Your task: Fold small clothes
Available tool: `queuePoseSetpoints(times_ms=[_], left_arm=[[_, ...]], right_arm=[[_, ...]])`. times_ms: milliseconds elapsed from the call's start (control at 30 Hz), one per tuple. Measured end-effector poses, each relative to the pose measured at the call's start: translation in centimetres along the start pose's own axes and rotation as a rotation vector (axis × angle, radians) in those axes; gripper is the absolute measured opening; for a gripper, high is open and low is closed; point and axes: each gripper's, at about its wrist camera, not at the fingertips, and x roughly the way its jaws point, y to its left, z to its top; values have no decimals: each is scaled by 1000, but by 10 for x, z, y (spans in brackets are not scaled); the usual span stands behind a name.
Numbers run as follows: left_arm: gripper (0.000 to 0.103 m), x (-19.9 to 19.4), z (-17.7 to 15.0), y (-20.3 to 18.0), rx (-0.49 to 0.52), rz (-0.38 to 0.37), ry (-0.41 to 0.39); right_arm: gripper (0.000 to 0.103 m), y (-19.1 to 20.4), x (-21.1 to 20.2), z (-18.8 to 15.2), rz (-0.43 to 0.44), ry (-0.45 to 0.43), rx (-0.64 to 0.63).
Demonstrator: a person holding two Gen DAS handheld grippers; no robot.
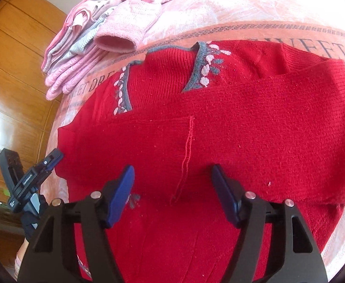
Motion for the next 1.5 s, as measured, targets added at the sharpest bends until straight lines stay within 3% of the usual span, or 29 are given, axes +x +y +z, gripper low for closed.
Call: queuePoseSetpoints(times_ms=[200, 267, 333, 667, 967, 1067, 1167, 1267, 1367, 1500], left_arm=[[46, -12, 0, 15, -16, 39, -23], [46, -12, 0, 18, -28, 42, -22], [46, -12, 1, 16, -31, 48, -25], [50, -9, -2, -15, 17, 61, -48], [50, 14, -12, -51, 84, 76, -17], [50, 25, -16, -58, 102, 97, -2], [51, 34, -21, -61, 110, 131, 13], [53, 50, -29, -59, 113, 179, 73], [56, 51, -36, -66, 175, 202, 55], [56, 35, -30, -73, 168, 158, 16]], right_arm=[[46, 14, 13, 4, 35, 12, -6], [19, 19, 16, 4, 41, 15, -22], [6, 21, 17, 4, 66, 18, -25], [5, 11, -40, 5, 80, -67, -47], [5, -41, -102, 5, 55, -159, -5], [5, -62, -105, -1, 34, -168, 12], [5, -79, -98, -4, -51, -182, 10], [5, -101, -76, -11, -105, -125, 49], [8, -117, -60, -19, -111, -73, 83], [9, -109, -79, -16, -107, -116, 63]])
